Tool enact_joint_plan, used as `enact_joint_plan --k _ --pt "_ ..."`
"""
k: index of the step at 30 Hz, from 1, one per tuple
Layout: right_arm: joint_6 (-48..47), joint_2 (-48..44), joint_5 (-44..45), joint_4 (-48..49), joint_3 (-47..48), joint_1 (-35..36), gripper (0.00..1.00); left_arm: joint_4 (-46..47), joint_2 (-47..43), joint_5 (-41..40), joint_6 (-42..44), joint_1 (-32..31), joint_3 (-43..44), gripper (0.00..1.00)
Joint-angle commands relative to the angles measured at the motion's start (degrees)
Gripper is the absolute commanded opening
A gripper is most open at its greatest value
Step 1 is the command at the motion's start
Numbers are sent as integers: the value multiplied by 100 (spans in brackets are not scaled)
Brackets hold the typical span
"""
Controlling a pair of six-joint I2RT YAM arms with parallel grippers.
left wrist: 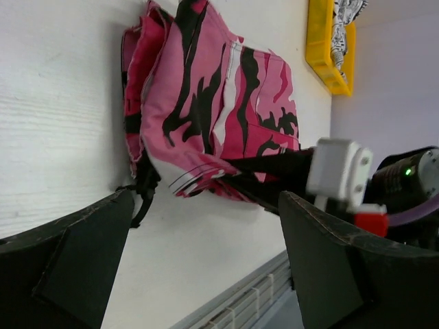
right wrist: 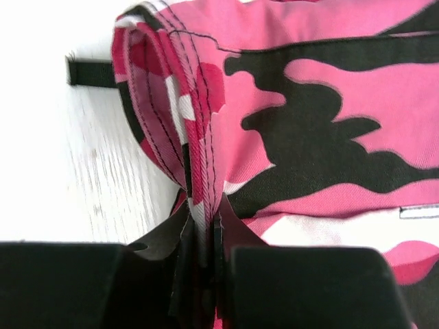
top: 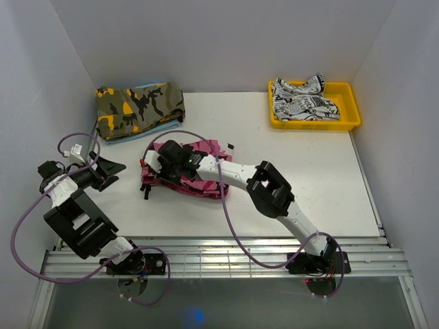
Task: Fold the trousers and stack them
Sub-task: Neatly place the folded trousers to the corner
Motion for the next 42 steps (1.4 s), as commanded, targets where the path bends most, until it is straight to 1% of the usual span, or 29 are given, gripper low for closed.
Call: enact_joint_plan --k 1,2,3,4,5,6,8,9,10,12,13,16,17,21,23,24,26,28,29,30,34,36,37,39,40,41,42 --pt "313 -937 -1273 266 -473 -497 8 1197 -217 290 -1199 -130 -389 98" --pt "296 -1121 -1431 424 -727 -497 8 1419 -234 177 -1471 -339 -477 98" --pt "252 -1167 -1555 434 -782 -497 8 1647 -313 54 -1996 -472 -635 98" --pt "243 -1202 -1634 443 -826 -497 8 2015 -348 -95 -2210 -630 -689 98" --pt "269 -1220 -1748 452 -905 -506 8 2149 -392 -445 -2378 -971 -724 98" --pt "304 -1220 -1810 443 -923 -532 8 2281 -436 -648 -2693 -1140 -742 98" --pt "427 -1211 -1880 461 -958 -550 8 2519 -375 -1070 -3037 -1517 -751 98" --pt "480 -1194 -1907 469 -950 -585 8 2633 -323 -1168 -3204 -1563 -873 98" --pt "550 -1176 -1916 487 -941 -611 8 2956 -192 -1169 -3597 -1581 -961 98" --pt "708 -1149 -1951 522 -915 -673 8 3317 -111 -994 -3916 -1590 -1163 98" --pt "717 -1141 -1960 522 -923 -681 8 3641 -120 -984 -4118 -1598 -1355 98" --pt "551 -1132 -1531 522 -967 -655 8 3829 -251 -1037 -4094 -1598 -1480 98" --pt "402 -1071 -1242 487 -950 -612 8 3820 -339 -1063 -4067 -1590 -1480 98" --pt "138 -833 -801 128 -748 -410 36 3689 -419 -1107 -4023 -1590 -1472 98" --pt "15 -833 -512 30 -835 -234 42 3513 -366 -1195 -3988 -1528 -1367 98" --pt "-29 -877 -397 74 -922 -181 48 3461 -288 -1169 -4005 -1493 -1331 98" --pt "-161 -1061 -81 371 -1281 11 53 3372 -217 -1012 -4058 -1310 -1261 98" --pt "-301 -1166 122 539 -1450 135 65 3328 -190 -932 -4120 -1169 -1182 98" --pt "-328 -1158 401 662 -1520 249 71 3311 -199 -888 -4128 -1133 -1164 98" --pt "-363 -1141 456 663 -1512 294 75 3302 -225 -879 -4129 -1115 -1138 98" --pt "-399 -852 824 681 -1372 417 76 3223 -366 -844 -4111 -1097 -1181 98" --pt "-521 -658 1080 768 -1266 443 74 3162 -392 -826 -4050 -1097 -1208 98" --pt "-574 -475 1359 847 -1275 435 74 3135 -436 -843 -3962 -1097 -1251 98" --pt "-724 -333 1563 1057 -1353 417 69 3074 -515 -852 -3892 -1097 -1322 98" --pt "-733 -228 1634 1085 -1371 391 66 3056 -576 -826 -3848 -1097 -1435 98" --pt "-733 -166 1617 1076 -1371 373 51 3038 -612 -817 -3839 -1089 -1506 98" --pt "-733 -95 1608 1076 -1398 364 42 2986 -630 -782 -3821 -1089 -1567 98"
